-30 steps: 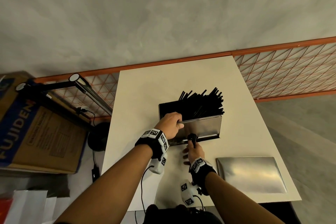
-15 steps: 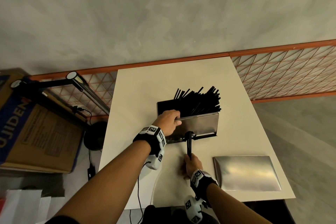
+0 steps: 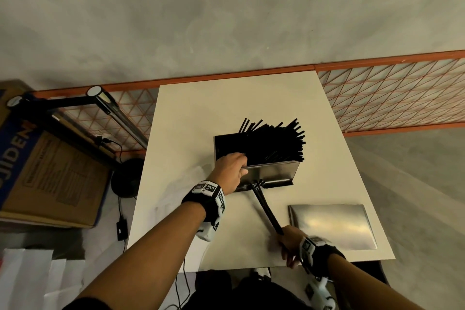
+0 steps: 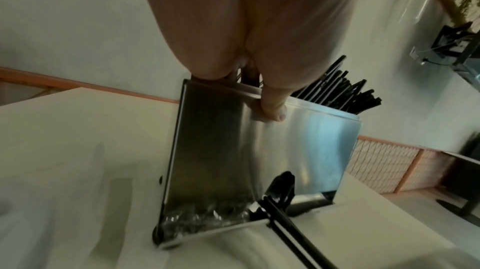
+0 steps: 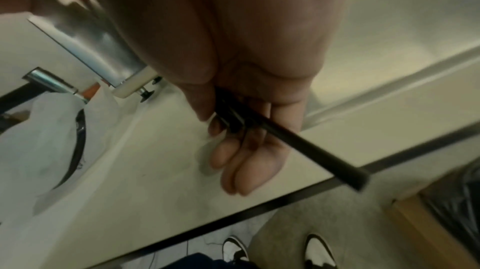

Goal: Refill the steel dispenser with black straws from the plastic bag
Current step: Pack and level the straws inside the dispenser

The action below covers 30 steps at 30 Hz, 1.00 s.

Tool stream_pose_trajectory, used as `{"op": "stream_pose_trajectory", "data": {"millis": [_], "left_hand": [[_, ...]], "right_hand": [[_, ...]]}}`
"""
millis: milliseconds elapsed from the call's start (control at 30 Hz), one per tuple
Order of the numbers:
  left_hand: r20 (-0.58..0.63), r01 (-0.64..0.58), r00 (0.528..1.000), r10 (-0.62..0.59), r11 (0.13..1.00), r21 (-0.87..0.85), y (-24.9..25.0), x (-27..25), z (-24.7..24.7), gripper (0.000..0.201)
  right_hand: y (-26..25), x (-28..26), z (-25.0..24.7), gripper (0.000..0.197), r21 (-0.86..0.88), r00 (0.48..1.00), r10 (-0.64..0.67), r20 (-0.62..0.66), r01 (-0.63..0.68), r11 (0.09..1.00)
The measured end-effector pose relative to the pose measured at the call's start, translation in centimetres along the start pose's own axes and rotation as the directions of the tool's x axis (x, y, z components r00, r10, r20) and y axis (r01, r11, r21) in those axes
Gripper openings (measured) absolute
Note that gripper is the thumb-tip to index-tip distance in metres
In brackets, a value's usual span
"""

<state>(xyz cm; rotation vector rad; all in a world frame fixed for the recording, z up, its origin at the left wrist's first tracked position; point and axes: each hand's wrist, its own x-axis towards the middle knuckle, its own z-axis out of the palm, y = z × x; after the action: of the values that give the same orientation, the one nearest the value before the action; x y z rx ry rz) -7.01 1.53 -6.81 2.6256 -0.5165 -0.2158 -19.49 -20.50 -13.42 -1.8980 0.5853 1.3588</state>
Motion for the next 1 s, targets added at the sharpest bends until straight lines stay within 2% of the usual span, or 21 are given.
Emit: {"op": "stream_pose_trajectory", "data": {"millis": [133, 367, 433, 500, 567, 633, 700, 733, 800, 900, 1000], "left_hand": [[-0.042, -0.016, 0.999, 0.017, 1.0, 0.024, 0.1, -1.3, 1.2, 0.014], [-0.042, -0.033, 0.999, 0.035, 0.998, 0.046, -0.9, -1.6, 1.2, 0.014], [-0.023, -0.016, 1.0, 0.016, 1.0, 0.011, -1.1, -1.8, 1.2, 0.012], [-0.019, 0.021, 1.0, -0.021, 0.999, -0.029, -1.0, -2.2, 1.2, 0.009], [-0.068, 0.043, 0.997, -0.048, 0.996, -0.077, -0.7, -2.9, 1.0, 0.014], [-0.171, -0.021, 0.985, 0.005, 0.996, -0.092, 0.2, -3.8, 0.4, 0.023], [-0.234, -0.136, 0.966, 0.114, 0.988, -0.079, 1.8, -4.9, -0.4, 0.028], [-0.219, -0.181, 0.962, 0.161, 0.98, -0.079, 2.7, -5.4, -0.7, 0.031], [-0.117, -0.217, 0.971, 0.207, 0.973, -0.08, 4.0, -5.8, -0.9, 0.043], [0.02, -0.188, 0.982, 0.189, 0.982, -0.035, 5.0, -5.5, -0.4, 0.056], [-0.024, -0.192, 0.981, 0.192, 0.981, -0.003, 5.6, -4.0, -0.7, 0.043]], "right_hand": [[-0.6, -1.9, -0.8, 0.022, -0.105, 1.0, 0.025, -0.006, -0.026, 0.994], [-1.3, -2.6, -0.7, 0.021, -0.261, 0.998, -0.049, -0.049, 0.034, 0.965], [-0.7, -2.6, -0.8, 0.024, -0.373, 0.995, -0.078, -0.054, 0.052, 0.927], [0.5, -2.1, -1.1, 0.024, -0.501, 0.993, -0.103, -0.054, 0.062, 0.863], [1.3, -1.9, -1.3, 0.032, -0.588, 0.992, -0.117, -0.052, 0.064, 0.806], [0.6, -3.4, -1.9, 0.038, -0.679, 0.987, -0.151, -0.061, 0.07, 0.731], [-1.2, -5.7, -3.0, 0.036, -0.77, 0.979, -0.189, -0.077, 0.062, 0.636], [-2.1, -6.7, -3.7, 0.036, -0.813, 0.97, -0.228, -0.08, 0.069, 0.579], [-4.6, -8.9, -5.4, 0.035, -0.881, 0.938, -0.331, -0.105, 0.067, 0.469], [-8.4, -12.1, -7.6, 0.033, -0.939, 0.884, -0.447, -0.139, 0.026, 0.343], [-11.9, -15.3, -9.2, 0.028, -0.974, 0.817, -0.563, -0.129, 0.001, 0.225]]}}
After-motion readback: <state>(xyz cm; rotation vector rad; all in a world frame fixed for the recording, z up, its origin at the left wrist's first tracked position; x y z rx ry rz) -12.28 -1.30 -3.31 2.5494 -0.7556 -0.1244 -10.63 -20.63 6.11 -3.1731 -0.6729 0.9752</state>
